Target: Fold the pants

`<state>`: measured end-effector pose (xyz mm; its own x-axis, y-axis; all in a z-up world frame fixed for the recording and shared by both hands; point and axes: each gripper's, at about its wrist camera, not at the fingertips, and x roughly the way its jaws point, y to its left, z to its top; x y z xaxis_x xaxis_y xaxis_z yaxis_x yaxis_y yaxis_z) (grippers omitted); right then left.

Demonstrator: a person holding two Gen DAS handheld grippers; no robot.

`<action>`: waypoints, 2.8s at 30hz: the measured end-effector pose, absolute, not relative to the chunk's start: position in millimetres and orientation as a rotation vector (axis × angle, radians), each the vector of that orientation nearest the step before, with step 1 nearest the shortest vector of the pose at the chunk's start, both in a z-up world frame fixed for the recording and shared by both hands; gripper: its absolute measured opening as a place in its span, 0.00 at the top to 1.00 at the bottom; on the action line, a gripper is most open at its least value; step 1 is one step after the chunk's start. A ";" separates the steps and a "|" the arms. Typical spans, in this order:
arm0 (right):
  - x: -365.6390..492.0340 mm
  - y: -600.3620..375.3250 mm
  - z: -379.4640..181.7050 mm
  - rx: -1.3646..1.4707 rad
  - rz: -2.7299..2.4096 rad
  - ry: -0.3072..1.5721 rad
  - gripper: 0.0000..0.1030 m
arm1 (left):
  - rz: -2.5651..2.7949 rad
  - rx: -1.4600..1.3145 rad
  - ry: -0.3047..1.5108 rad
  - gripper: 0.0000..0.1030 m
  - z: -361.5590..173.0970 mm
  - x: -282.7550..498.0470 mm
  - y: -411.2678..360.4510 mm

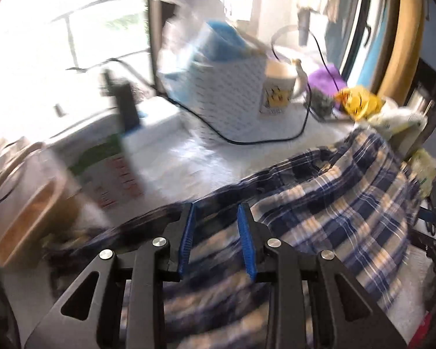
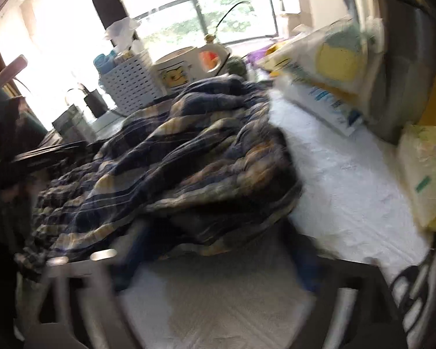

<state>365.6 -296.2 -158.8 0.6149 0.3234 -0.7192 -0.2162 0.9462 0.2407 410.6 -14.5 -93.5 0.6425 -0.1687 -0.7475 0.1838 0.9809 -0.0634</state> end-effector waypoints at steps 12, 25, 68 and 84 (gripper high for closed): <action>351.3 -300.6 -155.6 0.218 0.284 0.870 0.00 | 0.015 -0.116 0.748 0.49 -76.8 299.1 53.7; 376.7 -305.1 -165.8 0.403 0.293 0.881 0.23 | 0.122 -0.199 0.729 0.40 -86.3 239.2 92.0; 370.8 -172.2 -46.7 0.086 0.298 0.604 0.86 | 0.075 -0.232 0.707 0.40 -95.8 224.8 159.0; 364.7 -9.0 -76.8 -0.068 0.556 0.702 0.87 | 0.081 -0.293 0.709 0.40 -102.9 201.2 197.6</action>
